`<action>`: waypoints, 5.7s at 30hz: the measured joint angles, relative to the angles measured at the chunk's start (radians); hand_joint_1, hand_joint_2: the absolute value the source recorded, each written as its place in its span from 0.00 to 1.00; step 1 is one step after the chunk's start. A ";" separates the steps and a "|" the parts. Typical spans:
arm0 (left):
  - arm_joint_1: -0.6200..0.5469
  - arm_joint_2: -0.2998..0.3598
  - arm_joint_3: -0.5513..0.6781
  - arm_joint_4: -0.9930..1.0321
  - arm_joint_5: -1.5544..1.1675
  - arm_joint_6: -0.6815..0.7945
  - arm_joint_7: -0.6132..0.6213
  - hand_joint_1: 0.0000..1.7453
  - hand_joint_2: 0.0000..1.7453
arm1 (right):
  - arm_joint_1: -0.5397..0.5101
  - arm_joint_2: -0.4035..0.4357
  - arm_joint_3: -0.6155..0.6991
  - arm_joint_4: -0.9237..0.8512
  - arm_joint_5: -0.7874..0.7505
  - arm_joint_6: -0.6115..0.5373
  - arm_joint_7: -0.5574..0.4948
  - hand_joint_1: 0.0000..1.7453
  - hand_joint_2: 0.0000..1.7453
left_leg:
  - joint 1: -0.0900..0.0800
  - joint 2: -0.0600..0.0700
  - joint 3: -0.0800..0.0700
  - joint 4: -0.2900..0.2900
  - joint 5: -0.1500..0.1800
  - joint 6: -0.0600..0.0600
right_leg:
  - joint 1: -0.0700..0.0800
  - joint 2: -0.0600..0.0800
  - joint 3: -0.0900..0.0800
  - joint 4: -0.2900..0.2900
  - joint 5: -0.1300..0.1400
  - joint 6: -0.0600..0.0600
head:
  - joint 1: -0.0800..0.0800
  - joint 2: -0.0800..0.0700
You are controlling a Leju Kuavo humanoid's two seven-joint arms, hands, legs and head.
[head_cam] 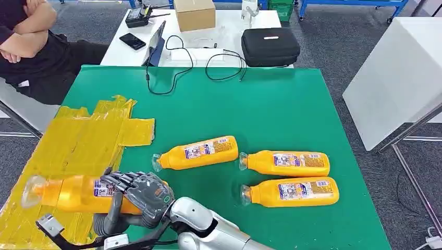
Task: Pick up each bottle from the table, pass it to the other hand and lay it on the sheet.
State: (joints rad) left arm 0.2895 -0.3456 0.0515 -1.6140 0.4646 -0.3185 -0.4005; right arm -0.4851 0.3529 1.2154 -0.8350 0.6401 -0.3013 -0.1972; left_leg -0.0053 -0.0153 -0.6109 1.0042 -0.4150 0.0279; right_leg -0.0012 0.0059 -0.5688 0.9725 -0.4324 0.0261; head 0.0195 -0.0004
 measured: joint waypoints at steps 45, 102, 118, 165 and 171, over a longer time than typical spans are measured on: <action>-0.044 -0.006 -0.001 -0.016 -0.013 0.043 -0.019 1.00 1.00 | 0.073 -0.011 -0.125 -0.049 0.182 -0.084 -0.013 0.00 0.00 | 0.000 0.000 -0.001 0.000 0.000 0.000 | 0.000 0.000 0.001 0.000 0.000 0.000 | 0.001 0.000; -0.349 0.109 0.633 0.058 -1.973 1.023 -0.271 1.00 1.00 | 0.294 -0.177 -0.333 -0.527 0.149 -0.144 -0.030 0.00 0.00 | 0.000 -0.001 -0.004 0.000 0.003 0.000 | 0.000 -0.003 -0.001 0.001 0.001 -0.001 | 0.000 0.000; -0.262 0.121 0.486 -0.065 -2.034 1.023 -0.023 1.00 1.00 | 0.291 -0.206 -0.334 -0.497 0.133 -0.171 -0.027 0.00 0.00 | 0.001 -0.004 -0.004 0.000 0.003 0.000 | 0.000 -0.004 -0.001 0.001 0.001 0.000 | 0.000 0.000; -0.327 0.574 -0.462 0.470 -2.034 1.019 0.872 1.00 1.00 | 0.243 -0.266 -0.280 -0.480 0.053 -0.167 -0.037 0.00 0.00 | 0.000 -0.004 -0.007 0.000 0.005 -0.001 | 0.000 -0.003 -0.003 0.000 0.003 -0.002 | -0.002 0.000; -0.326 0.575 -0.453 0.484 -2.034 1.019 0.853 1.00 1.00 | 0.239 -0.272 -0.273 -0.473 0.052 -0.167 -0.034 0.00 0.00 | 0.001 -0.004 -0.007 0.000 0.005 -0.001 | 0.000 -0.003 -0.003 0.000 0.003 -0.002 | -0.001 0.000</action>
State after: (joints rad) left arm -0.0360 0.2289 -0.4013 -1.1299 -1.5698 0.7000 0.4520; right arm -0.2459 0.0812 0.9426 -1.3081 0.6924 -0.4681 -0.2308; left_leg -0.0044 -0.0196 -0.6177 1.0040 -0.4101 0.0271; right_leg -0.0009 0.0031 -0.5721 0.9727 -0.4289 0.0242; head 0.0183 -0.0004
